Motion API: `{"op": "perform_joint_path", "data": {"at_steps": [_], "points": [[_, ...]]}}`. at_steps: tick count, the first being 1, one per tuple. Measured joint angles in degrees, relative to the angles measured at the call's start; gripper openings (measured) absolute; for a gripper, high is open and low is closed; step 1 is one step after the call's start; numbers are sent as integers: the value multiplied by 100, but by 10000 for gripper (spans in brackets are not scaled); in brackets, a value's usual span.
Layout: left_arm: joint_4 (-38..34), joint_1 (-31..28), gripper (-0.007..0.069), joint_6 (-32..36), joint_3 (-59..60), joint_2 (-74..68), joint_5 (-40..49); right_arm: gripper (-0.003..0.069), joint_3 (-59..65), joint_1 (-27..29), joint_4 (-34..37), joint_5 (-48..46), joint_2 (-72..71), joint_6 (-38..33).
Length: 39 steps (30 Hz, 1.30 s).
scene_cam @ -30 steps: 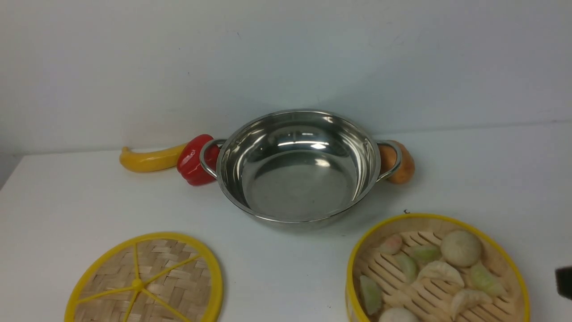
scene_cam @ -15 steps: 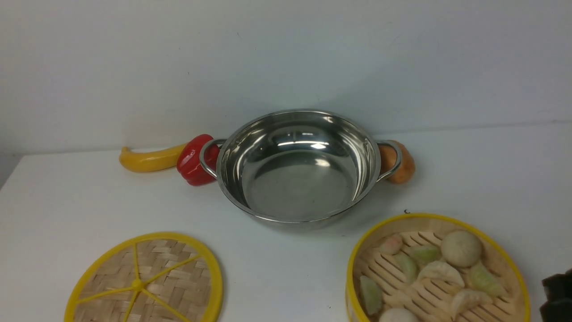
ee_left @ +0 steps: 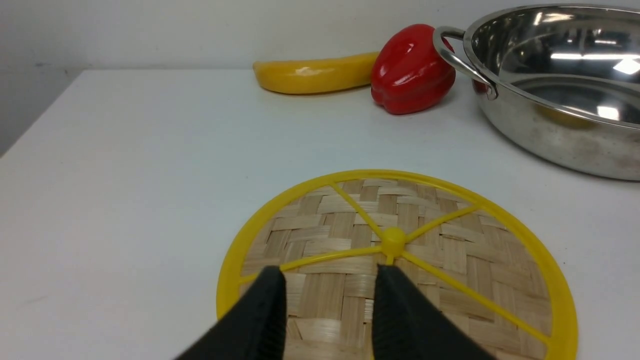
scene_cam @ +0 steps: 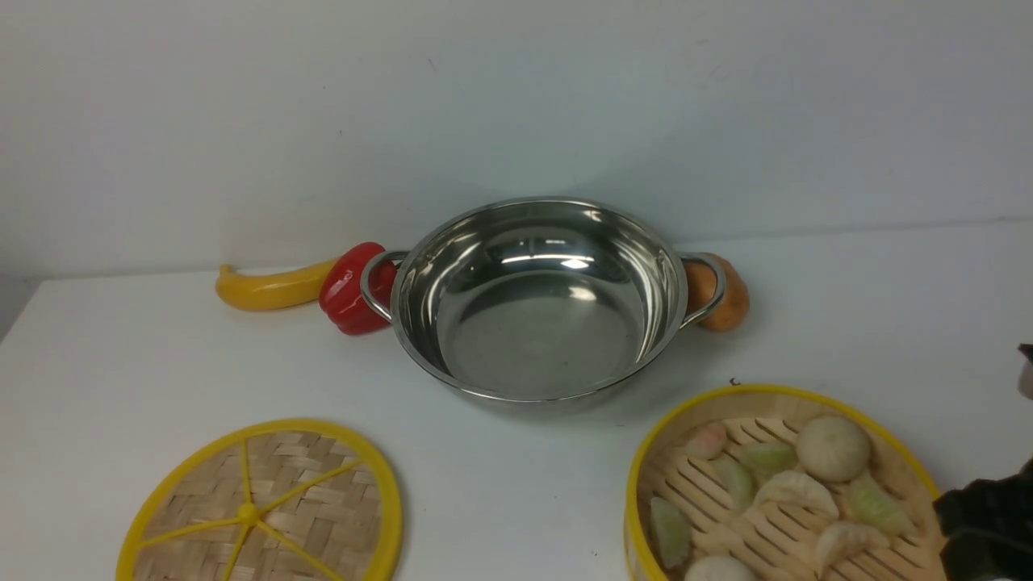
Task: Place the steamer in the pot on the white table, and put the lid on the steamer.
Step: 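Reach for and grasp the rim of the bamboo steamer holding the buns with the right gripper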
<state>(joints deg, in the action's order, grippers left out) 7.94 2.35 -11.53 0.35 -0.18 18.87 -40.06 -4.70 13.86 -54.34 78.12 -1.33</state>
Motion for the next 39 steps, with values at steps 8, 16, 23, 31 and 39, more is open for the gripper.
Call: {"op": "perform_joint_path", "data": {"at_steps": [8,16,23,31,39], "points": [[0,0,241,0,0,0,0,372,0,0,211,404,263,-260],[0,0,241,0,0,0,0,347,0,0,523,494,332,-455],[0,0,241,0,0,0,0,345,0,0,523,595,732,-497],[0,0,241,0,0,0,0,298,0,0,523,728,822,-501],[0,0,241,0,0,0,0,199,0,0,517,752,828,-496]]}}
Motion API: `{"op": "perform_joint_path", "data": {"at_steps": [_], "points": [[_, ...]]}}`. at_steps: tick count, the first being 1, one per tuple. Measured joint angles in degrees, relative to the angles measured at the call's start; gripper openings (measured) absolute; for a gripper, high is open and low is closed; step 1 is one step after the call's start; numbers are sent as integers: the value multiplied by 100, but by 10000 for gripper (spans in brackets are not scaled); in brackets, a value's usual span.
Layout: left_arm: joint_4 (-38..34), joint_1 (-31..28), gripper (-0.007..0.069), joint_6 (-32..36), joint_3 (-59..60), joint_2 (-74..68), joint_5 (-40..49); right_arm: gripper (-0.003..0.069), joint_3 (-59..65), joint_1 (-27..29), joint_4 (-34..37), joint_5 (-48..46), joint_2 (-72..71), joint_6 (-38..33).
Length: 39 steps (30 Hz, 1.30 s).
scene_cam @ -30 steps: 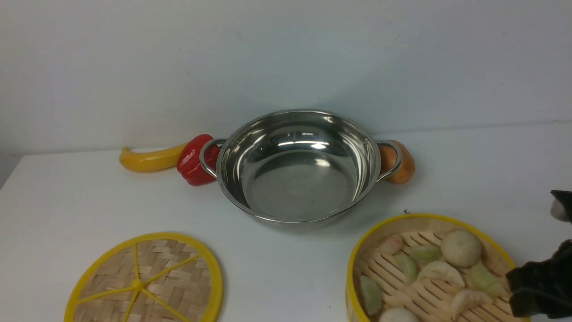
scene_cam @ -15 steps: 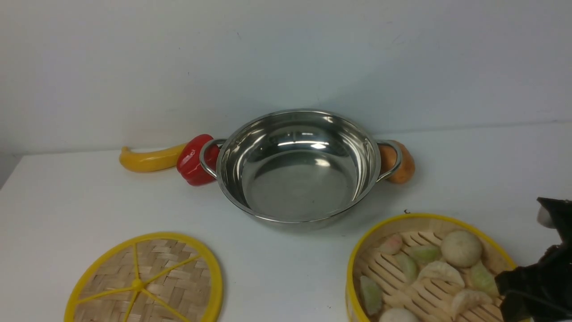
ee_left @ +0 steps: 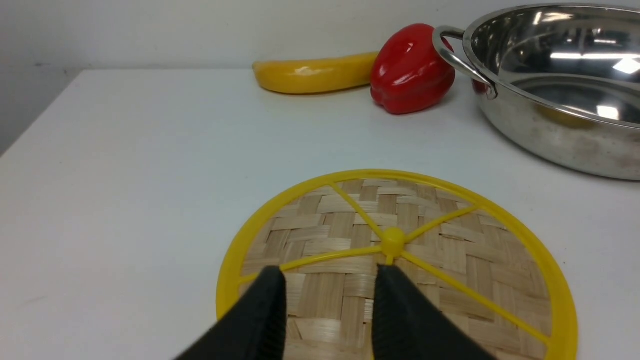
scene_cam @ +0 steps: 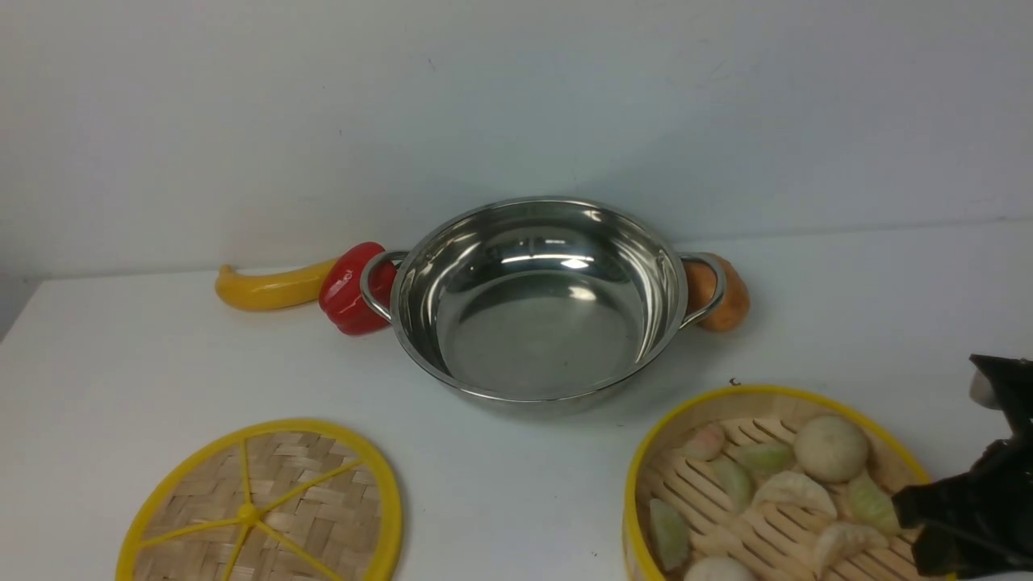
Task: Place the steamer in the pot on the white table, and put the lid on the steamer.
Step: 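Reach for and grasp the rim of the bamboo steamer holding the buns with the right gripper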
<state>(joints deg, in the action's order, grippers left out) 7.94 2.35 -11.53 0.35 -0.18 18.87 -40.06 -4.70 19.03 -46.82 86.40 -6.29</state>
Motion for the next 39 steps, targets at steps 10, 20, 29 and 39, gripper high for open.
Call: {"op": "perform_joint_path", "data": {"at_steps": [10,20,29,39], "points": [[0,0,241,0,0,0,0,290,0,0,-65,132,6,-6],[0,0,241,0,0,0,0,325,0,0,-69,311,97,-29],[0,0,241,0,0,0,0,324,-5,0,-69,312,396,-94],[0,0,241,0,0,0,0,155,-39,0,-69,267,398,-253]]}}
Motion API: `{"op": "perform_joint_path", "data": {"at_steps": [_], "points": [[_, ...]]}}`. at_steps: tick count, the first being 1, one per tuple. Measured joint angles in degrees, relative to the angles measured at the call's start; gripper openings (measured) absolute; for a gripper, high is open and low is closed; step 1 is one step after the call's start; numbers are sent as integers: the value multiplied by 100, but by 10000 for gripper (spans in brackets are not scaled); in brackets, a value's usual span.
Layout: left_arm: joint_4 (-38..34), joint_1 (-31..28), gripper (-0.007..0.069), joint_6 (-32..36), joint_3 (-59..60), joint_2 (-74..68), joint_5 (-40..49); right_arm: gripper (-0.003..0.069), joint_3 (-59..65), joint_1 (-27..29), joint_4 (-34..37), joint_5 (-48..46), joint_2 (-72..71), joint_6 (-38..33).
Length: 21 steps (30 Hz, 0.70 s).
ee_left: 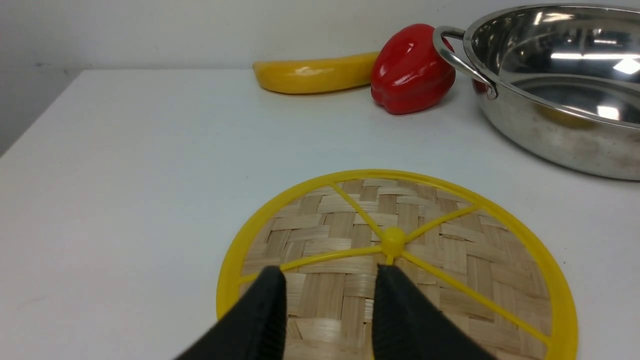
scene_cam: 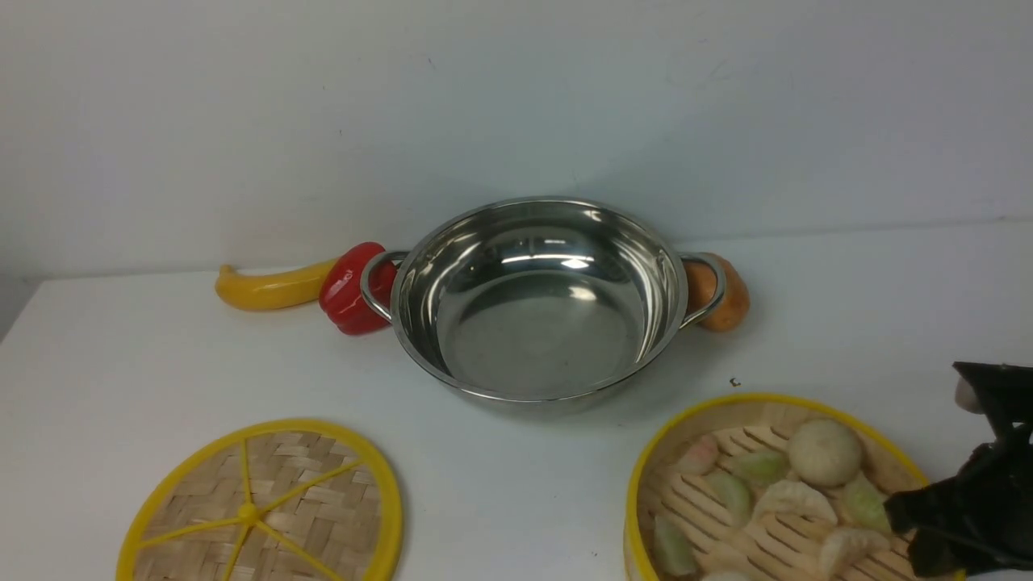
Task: Place the steamer in the pot on the white table, and put the lid on the steamer.
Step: 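Reach for and grasp the rim of the bamboo steamer holding the buns with the right gripper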
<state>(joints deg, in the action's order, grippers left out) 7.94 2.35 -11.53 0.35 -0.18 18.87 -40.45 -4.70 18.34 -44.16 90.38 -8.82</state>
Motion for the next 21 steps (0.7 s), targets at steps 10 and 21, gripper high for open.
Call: {"op": "perform_joint_path", "data": {"at_steps": [10,21], "points": [[0,0,241,0,0,0,0,53,-168,-8,-203,-167,40,-294],[0,0,241,0,0,0,0,53,-1398,-8,-727,-1346,46,-26]]}}
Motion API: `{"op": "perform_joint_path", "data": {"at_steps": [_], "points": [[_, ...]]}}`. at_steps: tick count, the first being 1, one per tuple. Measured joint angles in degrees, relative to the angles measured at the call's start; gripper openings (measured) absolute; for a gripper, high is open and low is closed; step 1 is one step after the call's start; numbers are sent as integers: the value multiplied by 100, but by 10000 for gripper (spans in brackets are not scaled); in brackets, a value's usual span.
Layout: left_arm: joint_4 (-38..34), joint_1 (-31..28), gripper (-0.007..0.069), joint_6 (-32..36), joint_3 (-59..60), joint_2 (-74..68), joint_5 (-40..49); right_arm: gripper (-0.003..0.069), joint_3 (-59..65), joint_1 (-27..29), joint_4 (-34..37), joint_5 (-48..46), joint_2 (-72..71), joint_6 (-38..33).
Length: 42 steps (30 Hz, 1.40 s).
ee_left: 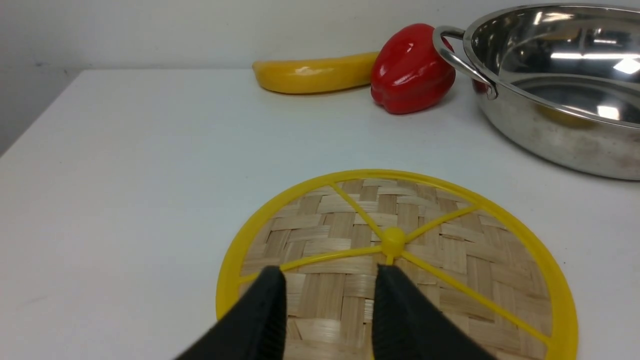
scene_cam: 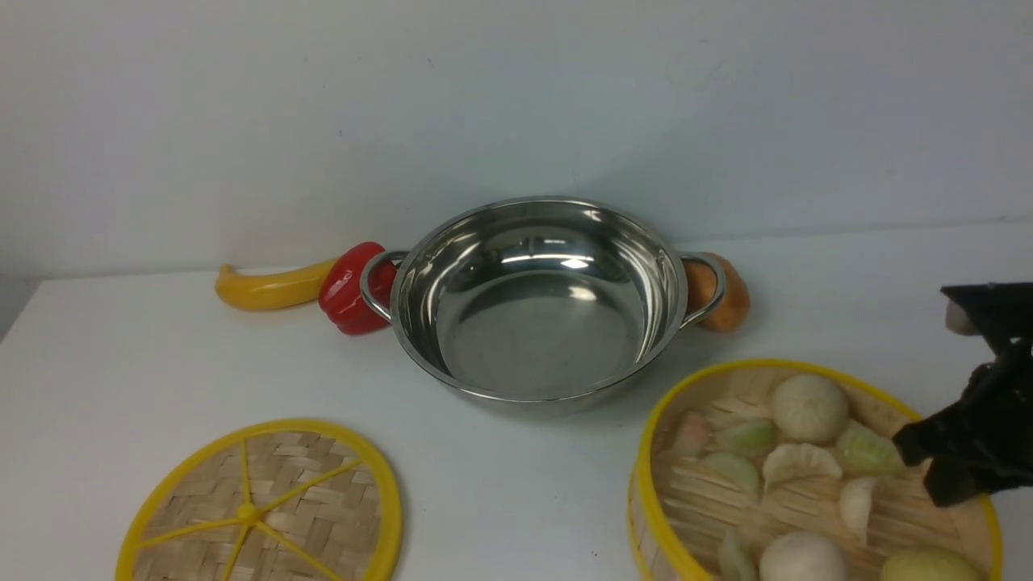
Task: Place the steamer in the pot on the white table, and put the lid on the steamer.
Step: 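Reach for and grasp the rim of the bamboo steamer holding the buns with the right gripper, then place the bamboo steamer basket of food into the steel pot with the right gripper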
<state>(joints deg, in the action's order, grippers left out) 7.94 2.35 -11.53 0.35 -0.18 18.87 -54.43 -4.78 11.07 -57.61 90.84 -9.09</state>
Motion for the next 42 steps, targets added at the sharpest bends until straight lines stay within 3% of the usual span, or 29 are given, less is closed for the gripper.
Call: {"op": "perform_joint_path", "data": {"at_steps": [5,23,29,42], "points": [[0,0,241,0,0,0,0,53,-354,0,-398,-488,0,140],[0,0,241,0,0,0,0,53,-1561,-87,-516,-1057,74,191],[0,0,241,0,0,0,0,53,-2646,-691,-645,-1359,855,351],[0,0,241,0,0,0,0,53,-4875,-1264,-643,-1348,2260,432]]}}
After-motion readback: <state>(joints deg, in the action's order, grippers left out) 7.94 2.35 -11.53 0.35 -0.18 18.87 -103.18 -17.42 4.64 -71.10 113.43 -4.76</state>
